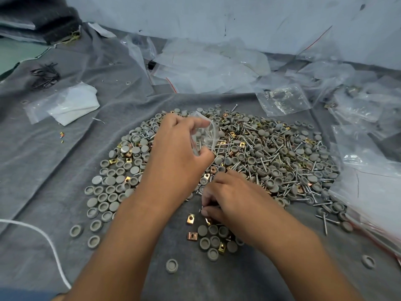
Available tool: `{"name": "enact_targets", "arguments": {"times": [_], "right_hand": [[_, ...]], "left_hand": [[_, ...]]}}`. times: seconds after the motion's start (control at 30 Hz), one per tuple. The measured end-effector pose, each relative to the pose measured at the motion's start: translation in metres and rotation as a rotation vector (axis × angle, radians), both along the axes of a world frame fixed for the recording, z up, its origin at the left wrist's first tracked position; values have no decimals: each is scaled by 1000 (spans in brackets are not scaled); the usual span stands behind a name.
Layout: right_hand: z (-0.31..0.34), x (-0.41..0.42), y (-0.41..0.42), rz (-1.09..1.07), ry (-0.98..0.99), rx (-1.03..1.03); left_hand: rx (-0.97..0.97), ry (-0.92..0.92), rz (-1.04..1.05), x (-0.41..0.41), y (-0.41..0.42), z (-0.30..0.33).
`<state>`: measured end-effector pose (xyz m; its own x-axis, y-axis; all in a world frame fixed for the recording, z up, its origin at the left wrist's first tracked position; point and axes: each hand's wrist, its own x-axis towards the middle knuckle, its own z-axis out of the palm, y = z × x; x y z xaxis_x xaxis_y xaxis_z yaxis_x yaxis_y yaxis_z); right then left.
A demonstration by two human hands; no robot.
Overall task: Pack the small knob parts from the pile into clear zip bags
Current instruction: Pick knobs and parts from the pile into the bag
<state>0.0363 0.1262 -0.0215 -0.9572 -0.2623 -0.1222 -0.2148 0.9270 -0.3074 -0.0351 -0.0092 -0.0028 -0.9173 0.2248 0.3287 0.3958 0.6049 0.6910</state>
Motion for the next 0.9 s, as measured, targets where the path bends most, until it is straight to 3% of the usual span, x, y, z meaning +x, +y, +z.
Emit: {"name": "enact_targets", "arguments": {"times": [0.17,0.43,0.9], "right_hand": [[1,3,-3,81,29,184],[-1,8,11,50,65,45],[-8,2,-9,-82,138,115]], "left_hand": [[-9,5,1,-1,0,0],[-36,14,5,-1,0,-1],[-16,0,-4,-1,-1,-1]]}}
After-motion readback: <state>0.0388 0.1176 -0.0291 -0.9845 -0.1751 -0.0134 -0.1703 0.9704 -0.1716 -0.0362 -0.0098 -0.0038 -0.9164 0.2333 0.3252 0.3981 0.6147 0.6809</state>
